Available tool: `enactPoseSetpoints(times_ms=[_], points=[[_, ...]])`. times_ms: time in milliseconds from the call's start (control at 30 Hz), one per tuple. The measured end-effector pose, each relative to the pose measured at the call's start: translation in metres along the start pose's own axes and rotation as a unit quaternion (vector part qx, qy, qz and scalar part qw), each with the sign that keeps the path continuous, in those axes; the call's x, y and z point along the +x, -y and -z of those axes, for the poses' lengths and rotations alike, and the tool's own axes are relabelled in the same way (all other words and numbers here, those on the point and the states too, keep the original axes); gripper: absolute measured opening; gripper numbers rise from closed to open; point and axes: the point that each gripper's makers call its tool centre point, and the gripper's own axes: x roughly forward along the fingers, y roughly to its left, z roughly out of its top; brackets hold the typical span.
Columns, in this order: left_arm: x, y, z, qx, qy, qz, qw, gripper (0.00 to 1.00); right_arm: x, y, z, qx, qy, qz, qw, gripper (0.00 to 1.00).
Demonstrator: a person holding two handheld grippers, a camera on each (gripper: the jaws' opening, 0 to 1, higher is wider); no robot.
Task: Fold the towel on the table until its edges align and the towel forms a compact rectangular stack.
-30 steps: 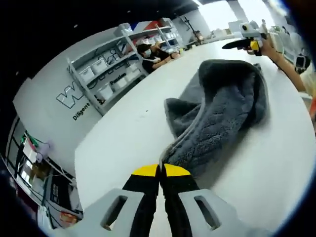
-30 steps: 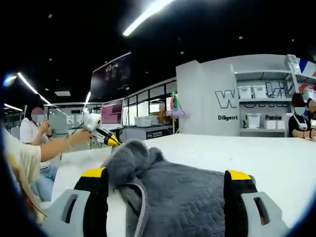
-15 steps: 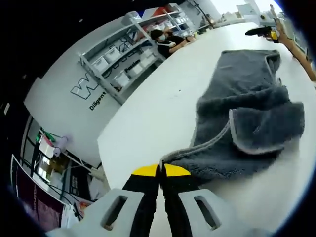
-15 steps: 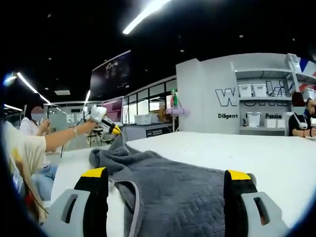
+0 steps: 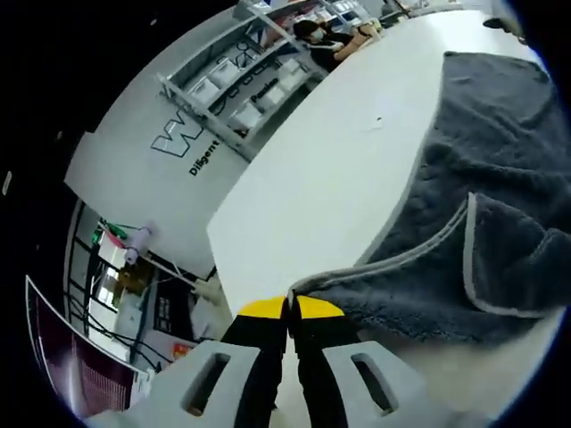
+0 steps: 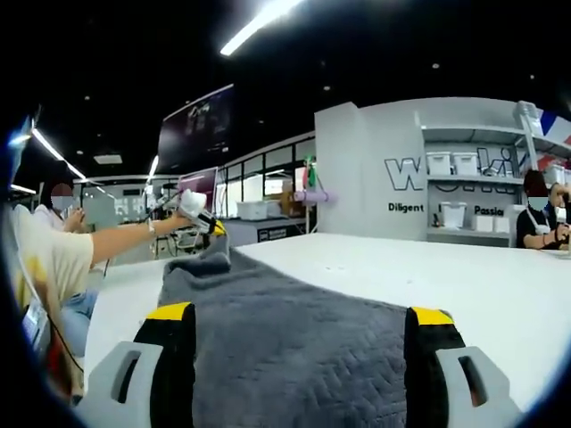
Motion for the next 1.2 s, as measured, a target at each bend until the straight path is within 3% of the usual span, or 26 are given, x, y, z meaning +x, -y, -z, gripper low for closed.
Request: enactPoseSetpoints(times_ms=[233,300,433,567,600,733,833,933,1000,1133,1200], points=[[0.012,0.014,0.009,-0.018,-0.008,0.003,0.9998,0.04,0.001,-0.006,0.004,-0.010,-0.013,-0.007,0.9998,0.99],[0.010,0.017,0.005,-0.031,0.004,0.005,0.9995,0.11,0.001,-0.007,0.005,-0.011,-0.015,-0.008,0.9998,0.99],[0.001,0.007,-0.003,-0.075,0.029,-0.021,0.9965,0.32,0.001,-0.006,0.004,-0.014,-0.015,-0.008,0.9998,0.99],[-0.016,0.003,-0.014,-0.132,0.059,-0.016,0.9894,0.42,0.001,-0.005,0.000,-0.013,-0.010,-0.007,0.9998,0.99],[-0.021,0.004,-0.019,-0.159,0.075,-0.010,0.9844,0.45,0.000,-0.005,0.000,-0.013,-0.009,-0.007,0.9998,0.99],[-0.035,0.024,-0.035,-0.243,0.117,0.056,0.9613,0.69,0.000,-0.009,0.000,-0.014,-0.007,-0.009,0.9998,0.99],[-0.040,0.037,-0.039,-0.249,0.126,0.096,0.9553,0.74,0.001,-0.011,0.000,-0.016,-0.008,-0.012,0.9998,0.99],[-0.046,0.055,-0.042,-0.244,0.141,0.149,0.9477,0.73,0.001,-0.013,0.001,-0.017,-0.008,-0.014,0.9997,0.99],[-0.053,0.072,-0.044,-0.246,0.155,0.192,0.9372,0.70,0.001,-0.013,0.001,-0.016,-0.007,-0.014,0.9998,0.99],[-0.062,0.105,-0.043,-0.242,0.165,0.264,0.9192,0.50,0.001,-0.013,0.001,-0.017,-0.006,-0.014,0.9997,0.99],[-0.063,0.121,-0.039,-0.244,0.158,0.293,0.9109,0.49,0.001,-0.013,0.002,-0.018,-0.006,-0.013,0.9997,0.99]])
